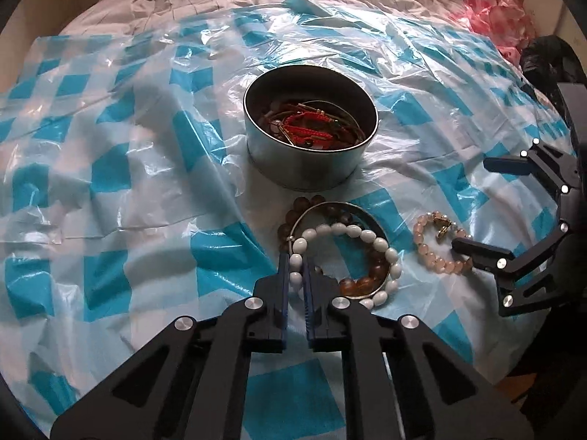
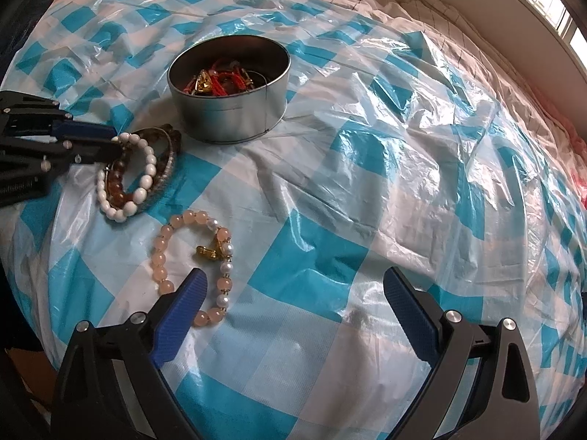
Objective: Organize jewelry
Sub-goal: 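Grasp the white-bead bracelet with the left tool while the right tool grasps the pink bracelet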
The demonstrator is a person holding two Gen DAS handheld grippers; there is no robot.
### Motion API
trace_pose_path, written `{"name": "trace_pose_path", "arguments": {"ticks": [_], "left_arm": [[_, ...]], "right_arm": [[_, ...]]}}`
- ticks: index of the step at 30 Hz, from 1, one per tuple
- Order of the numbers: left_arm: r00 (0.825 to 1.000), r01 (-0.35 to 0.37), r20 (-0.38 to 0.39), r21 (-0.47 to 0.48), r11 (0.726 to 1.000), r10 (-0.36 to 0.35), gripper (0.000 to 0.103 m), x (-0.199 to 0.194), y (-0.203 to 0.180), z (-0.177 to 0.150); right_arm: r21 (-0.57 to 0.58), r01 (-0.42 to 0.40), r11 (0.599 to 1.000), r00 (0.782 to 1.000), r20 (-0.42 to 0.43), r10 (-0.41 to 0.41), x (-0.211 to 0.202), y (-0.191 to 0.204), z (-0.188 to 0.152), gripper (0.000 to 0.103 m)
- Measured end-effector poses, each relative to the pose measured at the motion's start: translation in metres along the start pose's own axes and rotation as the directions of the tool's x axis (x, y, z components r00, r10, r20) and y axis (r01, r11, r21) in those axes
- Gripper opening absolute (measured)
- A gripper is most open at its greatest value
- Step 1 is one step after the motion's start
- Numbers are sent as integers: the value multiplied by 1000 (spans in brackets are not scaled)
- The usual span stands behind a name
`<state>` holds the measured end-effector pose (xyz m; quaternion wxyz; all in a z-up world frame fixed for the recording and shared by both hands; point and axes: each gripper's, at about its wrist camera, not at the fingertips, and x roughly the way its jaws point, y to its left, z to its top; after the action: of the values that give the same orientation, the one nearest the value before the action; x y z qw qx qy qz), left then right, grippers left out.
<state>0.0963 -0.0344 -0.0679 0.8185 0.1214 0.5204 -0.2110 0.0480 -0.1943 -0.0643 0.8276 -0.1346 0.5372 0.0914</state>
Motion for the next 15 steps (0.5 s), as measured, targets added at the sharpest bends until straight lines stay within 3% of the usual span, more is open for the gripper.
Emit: {"name": "trace_pose_path", "arguments": {"ticks": [3,8,11,15], "left_arm": [[1000,-16,14,24,1000,15,7,-11,0,0],[999,-25,27,3,1000,25,7,-24,17,-1],[998,-59,8,5,998,59,7,-23,24,-3],[993,-115,-32,30,993,116,7,-12,24,-6]], "right_arm": [[2,-2,1000,1000,2,2,-2,-2,-1,93],[48,-80,996,997,15,80,-8,-9,-2,93],[80,-145,986,989,27,143,-10,-12,-1,93],[73,-170,983,985,30,168,-10,-7,0,91]]}}
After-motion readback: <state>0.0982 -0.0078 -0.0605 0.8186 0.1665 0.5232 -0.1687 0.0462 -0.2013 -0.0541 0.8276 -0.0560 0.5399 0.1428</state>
